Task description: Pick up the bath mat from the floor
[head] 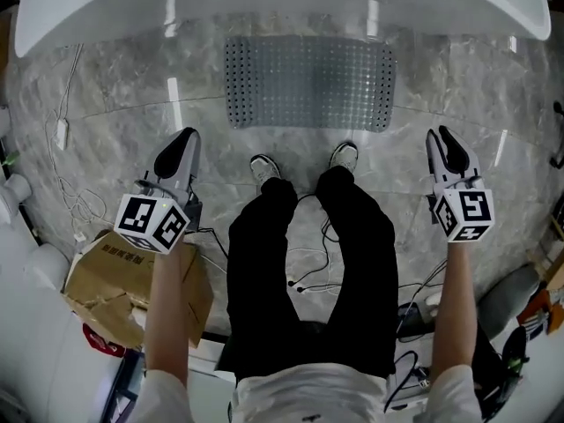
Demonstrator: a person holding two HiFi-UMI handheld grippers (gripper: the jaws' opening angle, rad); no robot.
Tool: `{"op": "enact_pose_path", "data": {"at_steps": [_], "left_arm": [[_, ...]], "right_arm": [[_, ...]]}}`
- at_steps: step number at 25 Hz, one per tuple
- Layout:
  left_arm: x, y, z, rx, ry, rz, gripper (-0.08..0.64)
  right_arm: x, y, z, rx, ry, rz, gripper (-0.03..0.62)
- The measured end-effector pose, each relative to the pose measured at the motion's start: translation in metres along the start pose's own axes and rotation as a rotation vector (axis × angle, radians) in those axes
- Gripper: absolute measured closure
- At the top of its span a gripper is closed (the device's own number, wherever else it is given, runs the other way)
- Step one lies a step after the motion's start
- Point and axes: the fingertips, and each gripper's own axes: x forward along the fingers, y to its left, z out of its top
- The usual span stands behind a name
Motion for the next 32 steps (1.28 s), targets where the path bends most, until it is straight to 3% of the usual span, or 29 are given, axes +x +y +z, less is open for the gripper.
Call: {"op": "enact_pose_path", "data": {"at_steps": [17,25,32], "left_arm": [[0.179,0.177,-0.233,0.038,0.235,0.105,0.477],[0.257,0.237,-0.309,0.063,0.336,0.149,0.442],[0.289,0.264,-0.351,0.085,0.371,0.182,0.44]], "right_arm": [[0.207,-0.053,-0.215,0.009,0.166,-0.045,0.494],[0.273,-0.087,-0.287,0.003,0.227,-0.101,0.483],[0.312,-0.11,-0.329,0.002,0.255,-0.125,0.466]]}}
